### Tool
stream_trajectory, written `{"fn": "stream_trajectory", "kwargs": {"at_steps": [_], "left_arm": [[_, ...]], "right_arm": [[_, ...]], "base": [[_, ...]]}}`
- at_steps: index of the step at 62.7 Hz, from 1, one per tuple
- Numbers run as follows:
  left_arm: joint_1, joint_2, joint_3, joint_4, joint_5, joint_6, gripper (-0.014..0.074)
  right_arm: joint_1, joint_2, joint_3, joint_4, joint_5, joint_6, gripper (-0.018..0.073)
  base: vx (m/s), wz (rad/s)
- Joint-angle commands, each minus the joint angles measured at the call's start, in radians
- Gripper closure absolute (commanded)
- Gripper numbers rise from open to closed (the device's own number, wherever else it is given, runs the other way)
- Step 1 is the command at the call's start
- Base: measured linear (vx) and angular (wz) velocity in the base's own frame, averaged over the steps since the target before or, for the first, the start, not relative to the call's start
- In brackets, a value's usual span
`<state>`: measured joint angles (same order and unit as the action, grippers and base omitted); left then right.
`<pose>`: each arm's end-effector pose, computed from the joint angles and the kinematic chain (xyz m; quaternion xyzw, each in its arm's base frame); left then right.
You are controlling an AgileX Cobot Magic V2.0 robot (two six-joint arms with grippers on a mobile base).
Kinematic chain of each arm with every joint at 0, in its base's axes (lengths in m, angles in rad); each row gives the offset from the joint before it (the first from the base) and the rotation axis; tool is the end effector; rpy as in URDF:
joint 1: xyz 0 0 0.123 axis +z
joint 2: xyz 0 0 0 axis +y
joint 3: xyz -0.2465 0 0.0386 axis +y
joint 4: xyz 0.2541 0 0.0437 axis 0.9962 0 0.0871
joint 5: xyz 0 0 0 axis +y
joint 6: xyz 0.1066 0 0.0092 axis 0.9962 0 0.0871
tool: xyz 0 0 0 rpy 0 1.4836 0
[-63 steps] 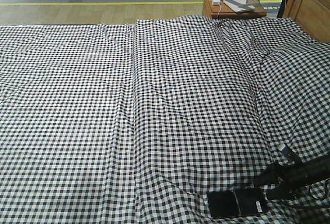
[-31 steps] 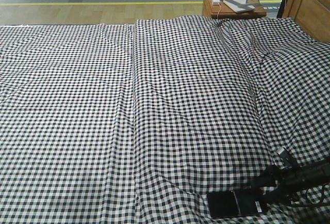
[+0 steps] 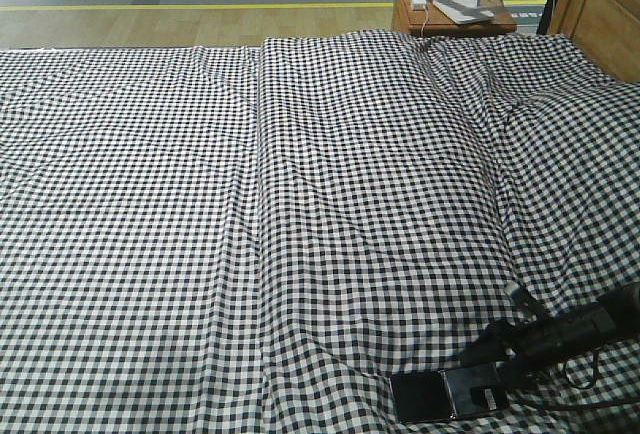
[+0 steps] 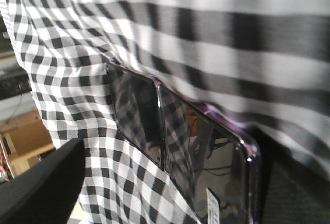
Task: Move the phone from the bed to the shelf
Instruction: 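Close the right gripper on the black phone's edge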
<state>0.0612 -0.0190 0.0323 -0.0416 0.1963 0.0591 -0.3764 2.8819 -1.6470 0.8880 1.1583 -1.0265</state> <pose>0.1135 0.0061 0.1841 -0.0134 0.7489 0.0233 0.6622 0.3389 -0.0521 -0.1409 -0.0172 -0.8951 -0.4427 0.0509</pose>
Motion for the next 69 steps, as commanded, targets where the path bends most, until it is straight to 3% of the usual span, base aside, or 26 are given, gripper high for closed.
{"fn": "stream_trajectory", "kwargs": {"at_steps": [1,18,31,43,69], "left_arm": [[0.0,-0.008,0.007,-0.009,-0.07,0.0,0.0595],[0.0,-0.008,0.007,-0.009,-0.07,0.0,0.0595],[0.0,-0.008,0.007,-0.009,-0.07,0.0,0.0595],[0.0,-0.008,0.007,-0.009,-0.07,0.0,0.0595],[0.0,-0.008,0.007,-0.009,-0.07,0.0,0.0595]], "right_arm": [[0.022,-0.054,-0.004,0.035,0.131,-0.012,-0.0026],[0.023,-0.054,-0.001,0.04,0.131,0.001,-0.0021],[0.023,-0.054,0.058,0.088,0.131,-0.096,-0.0021],[0.023,-0.054,0.068,0.132,0.131,-0.112,-0.0021],[0.113,-0.054,0.068,0.149,0.131,-0.154,-0.0021]], "base": [[0.0,0.0],[0.0,0.0],[0.0,0.0],[0.0,0.0],[0.0,0.0]]}}
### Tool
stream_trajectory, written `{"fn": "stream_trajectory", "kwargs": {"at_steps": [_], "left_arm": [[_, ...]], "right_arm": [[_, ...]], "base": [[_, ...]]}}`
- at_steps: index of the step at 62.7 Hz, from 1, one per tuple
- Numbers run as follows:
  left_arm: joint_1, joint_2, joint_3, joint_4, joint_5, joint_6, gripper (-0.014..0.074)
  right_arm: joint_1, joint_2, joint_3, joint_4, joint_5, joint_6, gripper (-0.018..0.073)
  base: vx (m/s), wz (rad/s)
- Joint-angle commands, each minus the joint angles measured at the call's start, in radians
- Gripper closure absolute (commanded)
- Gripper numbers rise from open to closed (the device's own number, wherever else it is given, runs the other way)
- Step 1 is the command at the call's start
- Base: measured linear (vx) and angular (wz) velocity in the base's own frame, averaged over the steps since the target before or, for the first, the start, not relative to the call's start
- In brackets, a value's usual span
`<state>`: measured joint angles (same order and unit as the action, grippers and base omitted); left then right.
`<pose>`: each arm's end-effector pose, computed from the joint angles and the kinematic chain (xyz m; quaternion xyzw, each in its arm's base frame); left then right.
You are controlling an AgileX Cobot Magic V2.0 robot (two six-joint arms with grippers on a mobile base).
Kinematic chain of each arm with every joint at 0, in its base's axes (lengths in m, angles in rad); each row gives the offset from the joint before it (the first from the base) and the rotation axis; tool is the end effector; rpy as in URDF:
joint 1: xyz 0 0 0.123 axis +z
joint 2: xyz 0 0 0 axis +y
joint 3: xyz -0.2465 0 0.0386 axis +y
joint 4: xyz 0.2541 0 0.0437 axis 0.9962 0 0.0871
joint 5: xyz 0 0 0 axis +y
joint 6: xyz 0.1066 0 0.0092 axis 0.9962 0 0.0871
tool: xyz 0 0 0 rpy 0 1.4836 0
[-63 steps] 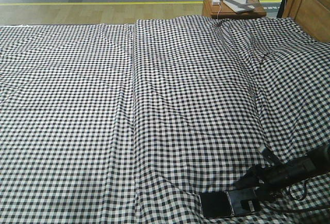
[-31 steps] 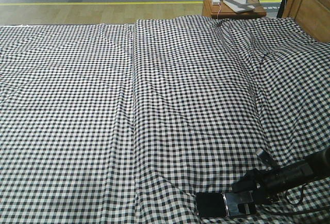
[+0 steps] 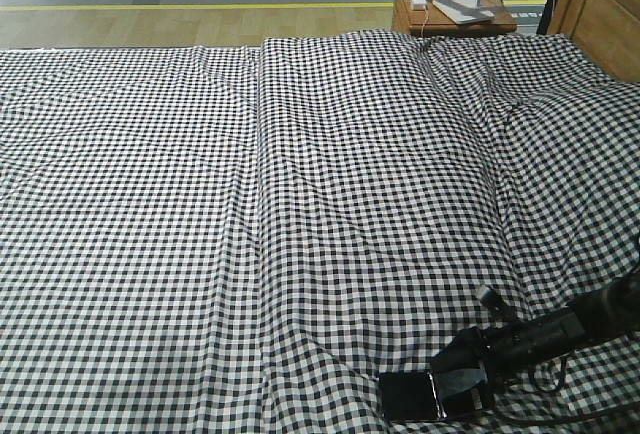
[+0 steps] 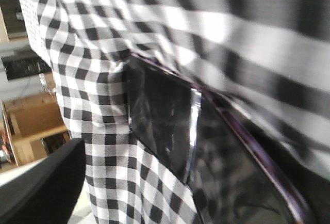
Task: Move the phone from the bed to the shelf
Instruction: 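Close the right gripper on the black phone's edge, then lift the phone with the right gripper up off the bed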
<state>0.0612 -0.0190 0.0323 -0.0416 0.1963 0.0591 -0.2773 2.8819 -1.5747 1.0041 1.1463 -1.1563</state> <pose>0.1135 0.0061 0.1841 -0.0134 0.7489 0.0233 0.6622 0.3327 -0.0091 -0.1442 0.0248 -0.8814 -0.4700 0.0408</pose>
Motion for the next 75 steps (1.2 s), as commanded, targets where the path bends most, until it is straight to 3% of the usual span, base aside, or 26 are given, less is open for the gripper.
{"fn": "stream_trajectory", "kwargs": {"at_steps": [1,11,20,38,63,75], "left_arm": [[0.0,-0.008,0.007,-0.009,-0.07,0.0,0.0595],[0.0,-0.008,0.007,-0.009,-0.07,0.0,0.0595],[0.0,-0.008,0.007,-0.009,-0.07,0.0,0.0595],[0.0,-0.008,0.007,-0.009,-0.07,0.0,0.0595],[0.0,-0.008,0.007,-0.009,-0.07,0.0,0.0595],[0.0,-0.008,0.007,-0.009,-0.07,0.0,0.0595]], "right_arm": [[0.015,-0.054,-0.004,0.033,0.143,-0.024,-0.0021],[0.009,-0.054,-0.004,0.028,0.142,-0.018,0.002],[0.0,-0.054,-0.004,0.017,0.142,-0.012,0.0139],[0.0,-0.054,-0.004,-0.003,0.142,-0.004,0.0571],[-0.001,-0.14,0.003,-0.065,0.143,0.0,0.0563],[-0.001,-0.218,0.1,-0.048,0.143,-0.073,0.0563]], "base": [[0.0,0.0],[0.0,0.0],[0.0,0.0],[0.0,0.0],[0.0,0.0],[0.0,0.0]]}}
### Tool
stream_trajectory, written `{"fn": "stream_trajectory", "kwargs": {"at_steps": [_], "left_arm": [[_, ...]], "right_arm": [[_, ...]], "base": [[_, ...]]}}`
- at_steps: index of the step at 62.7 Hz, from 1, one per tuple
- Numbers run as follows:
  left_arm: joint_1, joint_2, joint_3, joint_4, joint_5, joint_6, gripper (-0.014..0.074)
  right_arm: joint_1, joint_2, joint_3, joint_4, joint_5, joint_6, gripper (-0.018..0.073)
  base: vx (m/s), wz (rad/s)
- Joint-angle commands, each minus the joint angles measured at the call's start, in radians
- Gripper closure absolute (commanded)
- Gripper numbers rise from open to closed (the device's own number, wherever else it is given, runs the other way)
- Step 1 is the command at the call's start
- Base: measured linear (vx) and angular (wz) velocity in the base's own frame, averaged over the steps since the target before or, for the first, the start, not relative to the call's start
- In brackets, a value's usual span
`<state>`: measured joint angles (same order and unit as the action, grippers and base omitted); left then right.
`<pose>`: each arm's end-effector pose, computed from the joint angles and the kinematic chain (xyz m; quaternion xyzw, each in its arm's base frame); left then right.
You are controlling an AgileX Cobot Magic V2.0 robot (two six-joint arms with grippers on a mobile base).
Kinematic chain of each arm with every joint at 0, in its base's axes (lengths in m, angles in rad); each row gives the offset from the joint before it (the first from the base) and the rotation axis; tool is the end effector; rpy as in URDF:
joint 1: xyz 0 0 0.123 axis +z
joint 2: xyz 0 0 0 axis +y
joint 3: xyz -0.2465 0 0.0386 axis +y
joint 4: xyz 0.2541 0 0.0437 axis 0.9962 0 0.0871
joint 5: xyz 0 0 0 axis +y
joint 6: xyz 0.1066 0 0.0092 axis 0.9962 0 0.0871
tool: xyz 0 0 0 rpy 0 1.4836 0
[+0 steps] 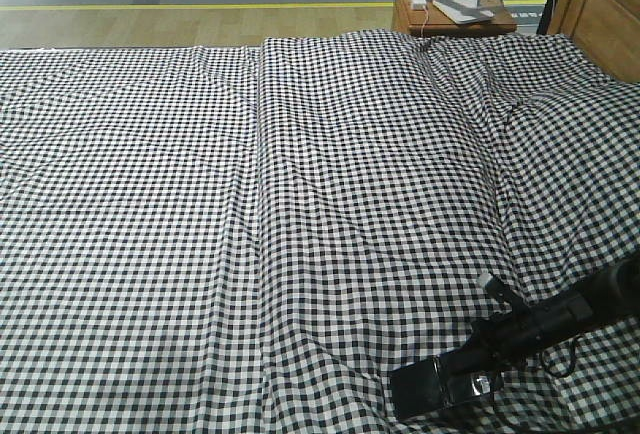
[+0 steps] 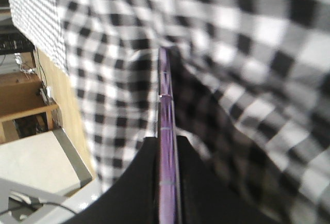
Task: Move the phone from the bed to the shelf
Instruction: 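Lift the phone with the right gripper up off the bed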
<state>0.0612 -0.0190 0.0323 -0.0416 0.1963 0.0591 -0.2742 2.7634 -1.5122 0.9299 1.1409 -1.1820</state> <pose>0.1135 0.0061 0.1841 -0.0134 0.7489 0.0233 0.6622 0.3377 -0.0140 -0.1132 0.0776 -0.8904 -0.4474 0.0309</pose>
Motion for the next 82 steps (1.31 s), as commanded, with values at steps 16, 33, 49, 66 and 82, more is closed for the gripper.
{"fn": "stream_trajectory", "kwargs": {"at_steps": [16,33,49,66,82], "left_arm": [[0.0,-0.008,0.007,-0.009,-0.07,0.0,0.0595],[0.0,-0.008,0.007,-0.009,-0.07,0.0,0.0595],[0.0,-0.008,0.007,-0.009,-0.07,0.0,0.0595],[0.0,-0.008,0.007,-0.009,-0.07,0.0,0.0595],[0.0,-0.008,0.007,-0.009,-0.07,0.0,0.0595]], "right_arm": [[-0.003,-0.239,0.131,0.033,0.149,-0.057,0.0562],[-0.003,-0.485,0.192,0.07,0.149,-0.043,0.0562],[0.0,-0.726,0.201,0.078,0.149,0.02,0.0562],[0.118,-0.962,0.201,0.075,0.148,0.062,0.0562],[0.255,-1.152,0.201,0.082,0.148,0.128,0.0562]], "base": [[0.0,0.0],[0.0,0.0],[0.0,0.0],[0.0,0.0],[0.0,0.0]]}}
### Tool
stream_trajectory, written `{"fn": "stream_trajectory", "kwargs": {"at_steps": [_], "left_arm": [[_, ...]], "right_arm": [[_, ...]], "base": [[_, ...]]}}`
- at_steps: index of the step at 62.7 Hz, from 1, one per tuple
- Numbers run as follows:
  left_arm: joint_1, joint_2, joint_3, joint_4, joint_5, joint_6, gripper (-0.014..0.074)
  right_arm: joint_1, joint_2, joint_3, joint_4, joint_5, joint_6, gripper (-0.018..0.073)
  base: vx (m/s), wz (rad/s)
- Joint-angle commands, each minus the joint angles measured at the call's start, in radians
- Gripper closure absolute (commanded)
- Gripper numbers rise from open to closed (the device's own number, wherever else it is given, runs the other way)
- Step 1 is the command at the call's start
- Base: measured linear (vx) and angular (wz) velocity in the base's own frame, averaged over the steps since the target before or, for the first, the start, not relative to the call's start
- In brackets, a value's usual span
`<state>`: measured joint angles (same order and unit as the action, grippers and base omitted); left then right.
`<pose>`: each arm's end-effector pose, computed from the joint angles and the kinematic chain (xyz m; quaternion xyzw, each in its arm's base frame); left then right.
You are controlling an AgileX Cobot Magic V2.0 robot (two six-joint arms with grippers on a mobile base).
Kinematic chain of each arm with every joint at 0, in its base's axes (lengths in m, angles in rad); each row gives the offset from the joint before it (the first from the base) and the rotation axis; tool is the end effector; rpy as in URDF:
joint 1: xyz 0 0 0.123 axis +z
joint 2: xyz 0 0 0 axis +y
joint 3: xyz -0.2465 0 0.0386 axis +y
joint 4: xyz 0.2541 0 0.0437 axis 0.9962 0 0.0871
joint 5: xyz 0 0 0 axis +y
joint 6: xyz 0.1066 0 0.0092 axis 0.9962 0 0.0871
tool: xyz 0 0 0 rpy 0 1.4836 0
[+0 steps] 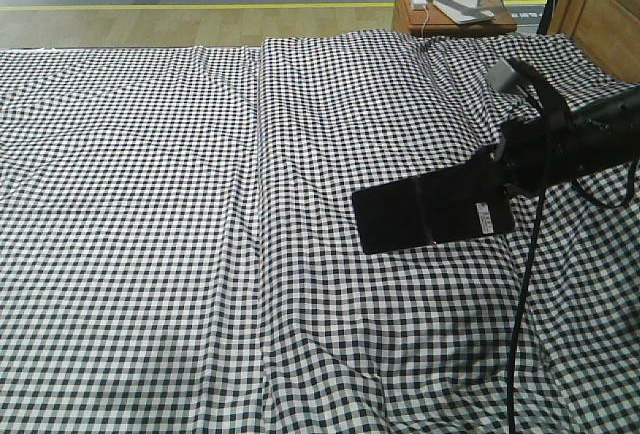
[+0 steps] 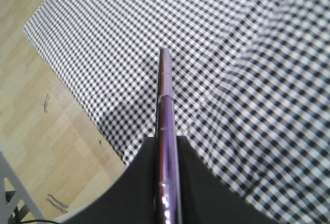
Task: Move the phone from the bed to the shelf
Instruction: 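Lift the phone with the right gripper up off the bed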
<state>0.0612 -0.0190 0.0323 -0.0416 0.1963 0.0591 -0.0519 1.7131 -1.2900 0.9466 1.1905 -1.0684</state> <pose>0.1135 0.0061 0.1841 -0.0134 0.7489 0.0233 0.6622 0.3448 0.0629 0.2292 -0.2935 0.8551 0.3512 0.2436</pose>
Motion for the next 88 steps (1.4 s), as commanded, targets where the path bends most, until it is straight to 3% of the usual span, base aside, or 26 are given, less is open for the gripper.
{"fn": "stream_trajectory", "kwargs": {"at_steps": [1,18,37,51,88], "left_arm": [[0.0,-0.008,0.007,-0.009,-0.07,0.0,0.0595],[0.0,-0.008,0.007,-0.009,-0.07,0.0,0.0595],[0.0,-0.008,0.007,-0.009,-0.07,0.0,0.0595],[0.0,-0.008,0.007,-0.009,-0.07,0.0,0.0595],[0.0,-0.008,0.007,-0.009,-0.07,0.0,0.0595]], "right_arm": [[0.043,-0.117,-0.021,0.065,0.098,0.016,0.0562],[0.195,-0.264,-0.021,0.093,0.097,0.068,0.0562],[0.351,-0.289,-0.021,0.12,0.097,0.169,0.0562],[0.452,-0.289,-0.021,0.115,0.097,0.189,0.0561],[0.476,-0.289,-0.021,0.11,0.097,0.189,0.0561]], "base": [[0.0,0.0],[0.0,0.0],[0.0,0.0],[0.0,0.0],[0.0,0.0]]}}
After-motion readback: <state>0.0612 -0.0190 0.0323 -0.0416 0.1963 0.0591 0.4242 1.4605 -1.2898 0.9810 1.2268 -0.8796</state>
